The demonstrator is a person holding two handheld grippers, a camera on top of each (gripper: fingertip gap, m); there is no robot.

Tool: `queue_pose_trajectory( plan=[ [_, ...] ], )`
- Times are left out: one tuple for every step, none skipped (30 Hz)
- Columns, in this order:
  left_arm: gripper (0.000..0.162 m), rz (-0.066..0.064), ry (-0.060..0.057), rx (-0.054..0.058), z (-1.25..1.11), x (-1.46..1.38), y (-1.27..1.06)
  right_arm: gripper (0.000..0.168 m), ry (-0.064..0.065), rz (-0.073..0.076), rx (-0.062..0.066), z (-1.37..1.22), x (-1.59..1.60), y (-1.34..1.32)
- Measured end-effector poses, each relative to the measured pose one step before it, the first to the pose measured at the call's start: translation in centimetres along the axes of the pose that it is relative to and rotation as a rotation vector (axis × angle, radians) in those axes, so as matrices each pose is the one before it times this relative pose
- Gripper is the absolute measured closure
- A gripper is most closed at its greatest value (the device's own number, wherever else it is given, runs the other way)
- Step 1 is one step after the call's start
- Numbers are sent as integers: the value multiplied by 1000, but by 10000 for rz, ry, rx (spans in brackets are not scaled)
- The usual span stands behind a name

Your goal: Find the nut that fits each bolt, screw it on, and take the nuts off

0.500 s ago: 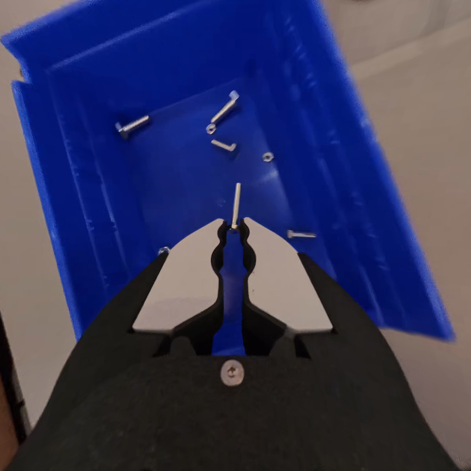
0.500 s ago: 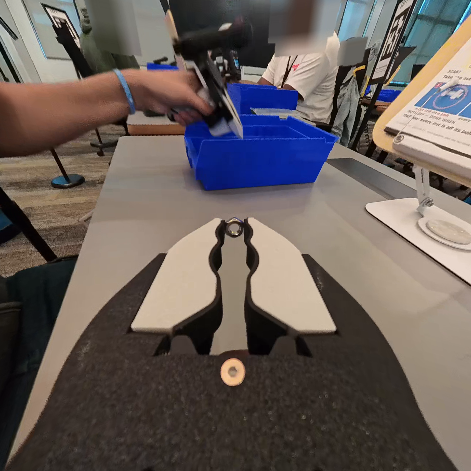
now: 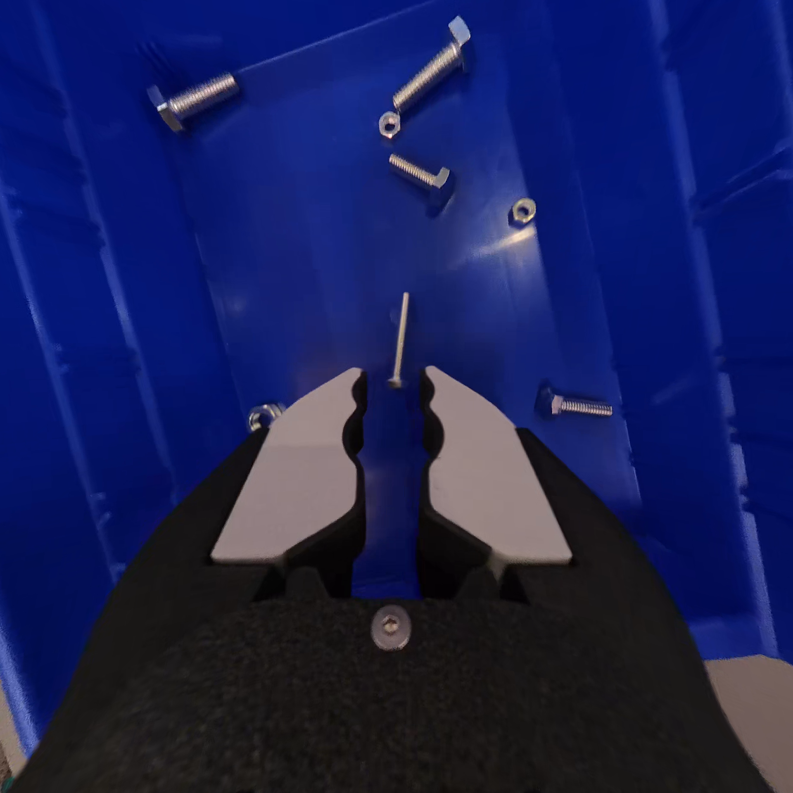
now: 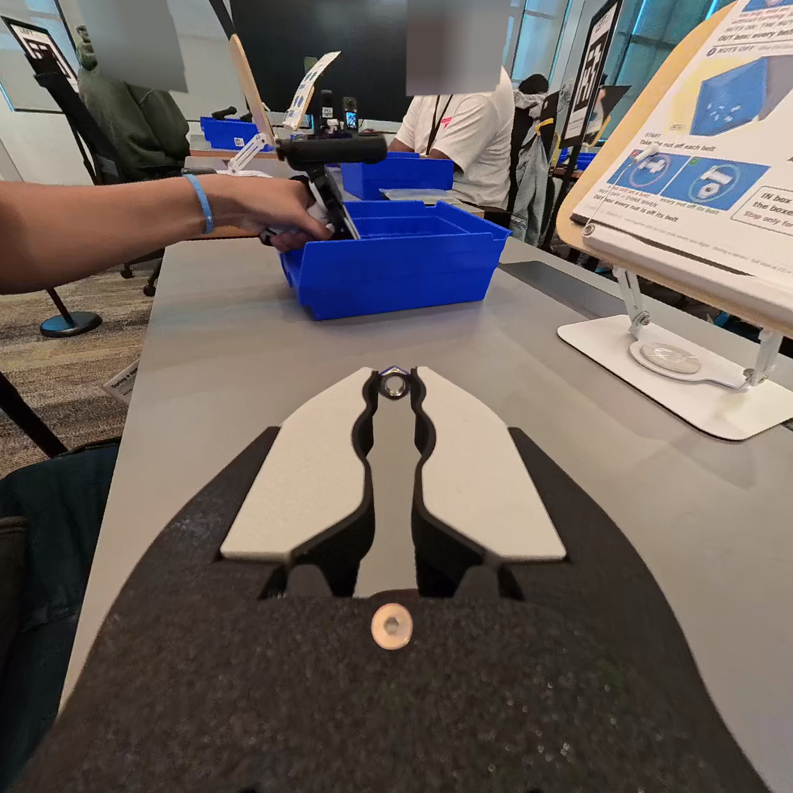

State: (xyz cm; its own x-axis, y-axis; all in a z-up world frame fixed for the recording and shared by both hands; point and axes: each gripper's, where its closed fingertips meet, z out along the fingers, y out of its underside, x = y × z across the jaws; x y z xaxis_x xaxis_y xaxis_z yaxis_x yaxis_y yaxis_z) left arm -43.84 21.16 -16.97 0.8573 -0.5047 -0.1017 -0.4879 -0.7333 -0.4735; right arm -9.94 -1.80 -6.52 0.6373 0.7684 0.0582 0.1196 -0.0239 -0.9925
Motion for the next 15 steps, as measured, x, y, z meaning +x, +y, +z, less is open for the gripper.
queue_pose_trajectory(
  plan=[
    [136, -66, -48, -5, -339, -43, 337, 154, 20, -5, -14, -86, 66, 9],
    [135, -62, -95, 62, -466, -68, 289, 154, 29, -33, -36, -80, 42, 61],
    [133, -59, -80, 129, -604, -11, 226, 154, 30, -43, -42, -40, 39, 74],
    [131, -87, -23, 213, -693, 100, 106, 154, 11, -37, -44, -26, 10, 84],
    [131, -136, 10, 283, -736, 178, -23, 154, 7, -22, -33, -6, 11, 60],
    [131, -163, 75, 298, -696, 297, -81, 154, 0, -1, -7, 4, 8, 28],
    [130, -170, 144, 232, -599, 429, -69, 154, -15, 19, 8, 13, 1, 11],
    [129, -204, 62, 188, -499, 312, -69, 154, -17, 26, 9, 16, -8, 30],
    [127, -250, -42, 194, -406, 158, -153, 154, -11, 16, -9, 25, 2, 60],
    [125, -257, -2, 189, -281, 252, -244, 154, 1, -7, -25, 25, -1, 88],
    [124, -264, 28, 180, -122, 307, -364, 154, -3, -13, -28, 32, -10, 99],
    [123, -248, -25, 121, 96, 273, -420, 154, -12, 7, -17, 20, -6, 59],
    [121, -233, -182, 60, 298, 82, -462, 154, -1, 22, 2, 25, 17, 37],
    [119, -226, -174, 9, 458, 149, -508, 154, 6, 24, 5, 24, 26, 13],
    [117, -201, -6, -6, 555, 449, -579, 154, -4, 18, -6, 10, -3, 17]
  ],
)
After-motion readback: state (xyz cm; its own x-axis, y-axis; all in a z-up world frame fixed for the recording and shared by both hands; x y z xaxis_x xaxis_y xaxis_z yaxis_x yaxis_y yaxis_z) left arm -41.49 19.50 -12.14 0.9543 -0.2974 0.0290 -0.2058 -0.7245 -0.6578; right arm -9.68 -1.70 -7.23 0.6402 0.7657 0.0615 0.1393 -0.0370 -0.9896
